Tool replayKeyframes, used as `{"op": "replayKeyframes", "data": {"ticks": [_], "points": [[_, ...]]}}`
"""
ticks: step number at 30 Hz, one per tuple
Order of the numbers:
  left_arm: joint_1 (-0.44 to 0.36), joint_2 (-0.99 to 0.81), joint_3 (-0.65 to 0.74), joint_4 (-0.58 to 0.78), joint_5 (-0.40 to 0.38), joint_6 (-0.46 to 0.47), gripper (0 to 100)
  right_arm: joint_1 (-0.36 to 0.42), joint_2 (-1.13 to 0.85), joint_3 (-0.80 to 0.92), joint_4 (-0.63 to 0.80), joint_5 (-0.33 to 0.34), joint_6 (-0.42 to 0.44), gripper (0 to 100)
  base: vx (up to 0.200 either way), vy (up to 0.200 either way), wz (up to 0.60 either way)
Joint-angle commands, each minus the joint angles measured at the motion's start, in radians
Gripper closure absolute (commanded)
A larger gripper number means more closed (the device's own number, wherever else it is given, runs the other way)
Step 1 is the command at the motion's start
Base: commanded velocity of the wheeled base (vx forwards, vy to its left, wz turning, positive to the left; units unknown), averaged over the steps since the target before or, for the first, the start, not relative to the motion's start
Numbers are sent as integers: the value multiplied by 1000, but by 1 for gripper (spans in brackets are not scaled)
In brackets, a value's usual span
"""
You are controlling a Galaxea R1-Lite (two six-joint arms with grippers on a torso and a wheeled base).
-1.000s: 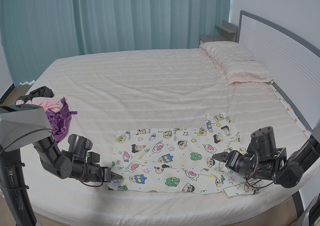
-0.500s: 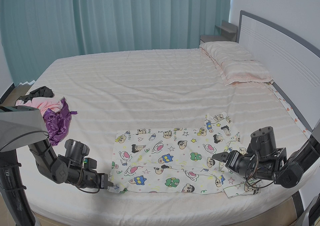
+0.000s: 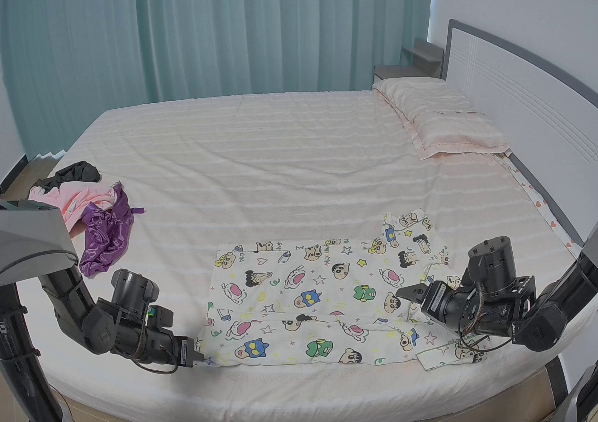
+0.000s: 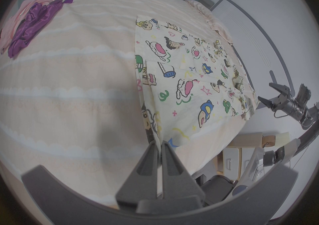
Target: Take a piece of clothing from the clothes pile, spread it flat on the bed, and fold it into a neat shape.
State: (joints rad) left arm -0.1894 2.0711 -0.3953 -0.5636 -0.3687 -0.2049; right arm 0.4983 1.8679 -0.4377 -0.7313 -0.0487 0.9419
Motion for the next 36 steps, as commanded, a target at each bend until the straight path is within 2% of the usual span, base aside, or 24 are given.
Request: {"op": "replayKeyframes", "data": {"ticks": [1, 11, 12, 17, 20, 23, 24, 25, 26, 27, 28, 29, 30, 31, 32, 33, 35, 36], "points": [[-1, -6, 27, -1, 1, 1, 100, 0, 1, 5, 0, 0, 0, 0, 0, 0, 0], [-5, 3, 35, -2, 13, 1, 100, 0, 1, 7, 0, 0, -2, 0, 0, 0, 0], [-7, 3, 36, -2, 21, -1, 0, 0, -1, 7, 0, -3, -8, 0, 0, 0, 0], [2, -14, 19, -7, 28, -1, 0, -15, -59, -10, 1, 3, -97, 0, 0, 0, 0], [5, -60, -13, -35, 28, -19, 0, -64, -93, -42, 36, 9, -210, 0, 0, 0, 0], [4, -88, -63, -36, 28, -64, 0, -145, -153, -26, 150, 87, -336, 0, 0, 0, 0], [4, -89, -69, -36, 28, -70, 0, -156, -161, -21, 162, 101, -345, 0, 0, 0, 0], [2, -91, -103, -36, 28, -111, 0, -239, -205, 0, 219, 201, -394, 0, 0, 0, 0], [2, -91, -103, -36, 28, -111, 0, -239, -205, 0, 219, 201, -394, 0, 0, 0, 0], [1, -89, -143, -36, 28, -160, 0, -366, -234, 14, 268, 340, -460, 0, 0, 0, 0], [-1, -88, -154, -35, 28, -176, 0, -432, -230, 17, 283, 394, -509, 0, 0, 0, 0], [-1, -88, -155, -35, 28, -177, 0, -445, -228, 17, 286, 398, -517, 0, 0, 0, 0], [-1, -85, -162, -36, 28, -183, 0, -547, -207, 25, 311, 455, -620, 0, 0, 0, 0], [-2, -80, -163, -38, 27, -183, 0, -609, -174, 33, 326, 494, -704, 0, 0, 0, 0], [-2, -69, -168, -38, 27, -185, 0, -656, -141, 36, 336, 526, -782, 0, 0, 0, 0], [-2, -65, -171, -38, 27, -185, 0, -670, -130, 36, 337, 537, -804, 0, 0, 0, 0], [-4, -26, -185, -38, 27, -185, 0, -767, -41, 31, 342, 592, -963, 0, 0, 0, 0], [-4, -12, -186, -39, 27, -185, 0, -790, -1, 28, 342, 606, -1014, 0, 0, 0, 0]]}}
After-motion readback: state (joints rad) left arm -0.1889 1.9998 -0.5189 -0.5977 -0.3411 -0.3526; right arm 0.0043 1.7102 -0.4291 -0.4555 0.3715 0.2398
